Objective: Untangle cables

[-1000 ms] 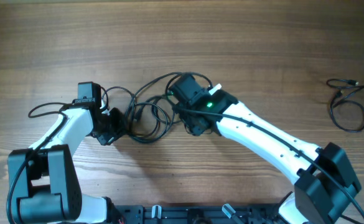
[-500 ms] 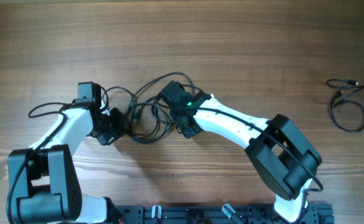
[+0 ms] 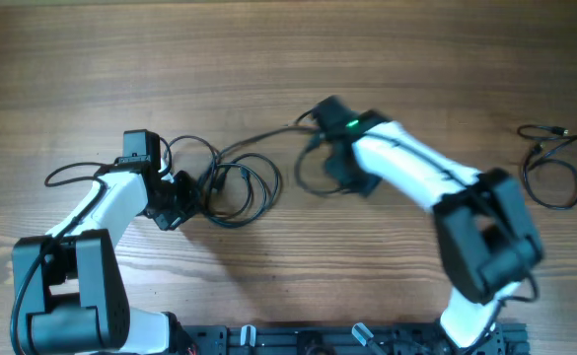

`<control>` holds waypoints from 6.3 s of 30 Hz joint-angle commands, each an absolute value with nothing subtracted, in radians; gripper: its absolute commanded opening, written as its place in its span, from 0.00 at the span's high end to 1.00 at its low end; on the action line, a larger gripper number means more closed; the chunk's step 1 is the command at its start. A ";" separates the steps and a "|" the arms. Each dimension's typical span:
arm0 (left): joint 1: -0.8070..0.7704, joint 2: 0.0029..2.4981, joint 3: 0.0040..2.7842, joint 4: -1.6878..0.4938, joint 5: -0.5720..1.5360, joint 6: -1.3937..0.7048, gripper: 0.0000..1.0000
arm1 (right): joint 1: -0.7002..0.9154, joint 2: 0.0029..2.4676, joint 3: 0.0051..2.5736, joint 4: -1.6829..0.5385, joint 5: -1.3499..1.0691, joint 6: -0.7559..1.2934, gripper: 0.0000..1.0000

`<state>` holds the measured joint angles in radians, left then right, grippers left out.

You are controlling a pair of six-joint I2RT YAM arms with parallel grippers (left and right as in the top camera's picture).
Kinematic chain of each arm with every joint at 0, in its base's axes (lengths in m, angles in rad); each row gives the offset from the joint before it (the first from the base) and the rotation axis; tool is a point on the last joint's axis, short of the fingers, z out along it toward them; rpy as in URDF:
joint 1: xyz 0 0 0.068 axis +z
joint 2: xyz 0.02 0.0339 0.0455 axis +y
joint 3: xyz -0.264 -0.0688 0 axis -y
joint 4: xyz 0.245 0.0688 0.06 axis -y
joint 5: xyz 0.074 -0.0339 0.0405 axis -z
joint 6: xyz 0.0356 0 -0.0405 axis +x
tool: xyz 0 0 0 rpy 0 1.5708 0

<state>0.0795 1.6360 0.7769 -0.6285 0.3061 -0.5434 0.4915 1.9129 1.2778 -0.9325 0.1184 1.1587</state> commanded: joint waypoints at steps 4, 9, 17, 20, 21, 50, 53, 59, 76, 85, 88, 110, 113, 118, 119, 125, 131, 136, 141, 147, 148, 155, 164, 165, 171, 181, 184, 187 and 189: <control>0.070 1.682 0.737 -0.616 0.242 -0.532 0.96 | 0.142 1.852 1.275 -0.993 0.239 0.716 0.96; 0.070 1.682 0.737 -0.617 0.242 -0.511 0.79 | -0.109 1.853 1.274 -0.911 0.239 0.655 0.96; 0.070 1.682 0.737 -0.599 0.227 -0.476 0.19 | -0.305 1.858 1.249 -0.812 0.252 0.654 0.96; 0.070 1.682 0.737 -0.590 0.228 -0.479 0.19 | -0.315 1.861 1.249 -0.794 0.250 0.654 0.96; 0.070 1.682 0.737 -0.591 0.245 -0.478 0.20 | -0.313 1.861 1.249 -0.793 0.241 0.653 0.96; 0.069 1.677 0.740 -0.556 0.351 -0.487 0.22 | -0.275 1.857 1.622 -1.129 -0.530 0.062 0.01; 0.069 1.677 0.740 -0.557 0.351 -0.487 0.22 | -0.254 1.857 1.622 -1.109 -0.187 0.295 0.00; 0.069 1.677 0.740 -0.564 0.381 -0.487 0.17 | -0.216 1.856 1.651 -1.073 -0.599 0.127 0.00; 0.069 1.677 0.740 -0.552 0.351 -0.487 0.87 | 0.534 1.863 1.457 -0.755 -0.479 0.420 0.45; 0.002 1.677 0.740 -0.546 0.354 -0.486 0.65 | 0.719 1.884 1.145 -0.254 -0.434 0.648 0.59; -0.016 1.677 0.740 -0.537 0.353 -0.486 0.63 | 0.749 1.896 1.114 -0.220 -0.340 0.699 0.60; -0.016 1.676 0.740 -0.531 0.553 -0.449 0.33 | 0.626 2.005 1.107 -0.088 -0.614 0.703 0.96; -0.016 1.677 0.737 -0.566 0.435 -0.555 0.12 | 0.625 2.005 1.106 -0.085 -0.623 0.695 0.96; -0.076 1.679 0.723 -0.567 0.432 -0.618 0.13 | 0.625 2.005 1.107 -0.078 -0.635 0.696 0.96; -0.091 1.679 0.723 -0.564 0.431 -0.639 0.20 | 0.625 2.005 1.107 -0.078 -0.635 0.701 0.96; -0.232 1.682 0.696 -0.501 0.292 -0.821 0.49 | 0.625 2.005 1.107 -0.074 -0.654 0.706 0.96; -0.244 1.682 0.687 -0.491 0.256 -0.819 0.96 | 0.556 1.999 1.107 0.210 -1.096 0.793 0.96; -0.244 1.682 0.687 -0.505 0.210 -0.816 0.96 | 0.455 1.999 1.107 0.661 -1.351 1.156 0.96; -0.244 1.682 0.687 -0.513 0.188 -0.816 0.96 | 0.302 1.999 1.107 1.049 -1.489 1.455 0.96; -0.244 1.682 0.687 -0.512 0.188 -0.816 0.96 | 0.083 1.999 1.104 1.054 -1.617 1.442 0.96; -0.244 1.682 0.687 -0.512 0.188 -0.816 0.96 | 0.047 1.999 1.094 1.054 -1.615 1.441 0.96; -0.244 1.682 0.687 -0.508 0.188 -0.816 0.96 | -0.155 2.001 0.889 0.962 -1.549 1.199 0.96; -0.244 1.682 0.687 -0.505 0.188 -0.816 0.96 | -0.215 2.001 0.758 0.478 -1.082 0.757 0.96; -0.244 1.682 0.687 -0.505 0.187 -0.816 0.96 | -0.215 2.001 0.758 0.437 -1.050 0.728 0.96; -0.244 1.682 0.687 -0.496 0.184 -0.816 0.96 | -0.215 2.001 0.758 0.219 -0.818 0.636 0.96; -0.245 1.682 0.687 -0.497 0.173 -0.816 0.96 | -0.213 1.797 0.929 -0.158 -0.766 0.618 0.96; -0.245 1.682 0.687 -0.496 0.173 -0.816 0.96 | -0.213 1.700 1.032 -0.378 -0.507 0.519 0.95; -0.245 1.682 0.687 -0.493 0.173 -0.816 0.96 | -0.213 1.650 1.240 -0.706 -0.097 0.422 0.96; -0.245 1.682 0.687 -0.488 0.173 -0.816 0.96 | -0.213 1.651 1.304 -0.781 0.020 0.418 0.96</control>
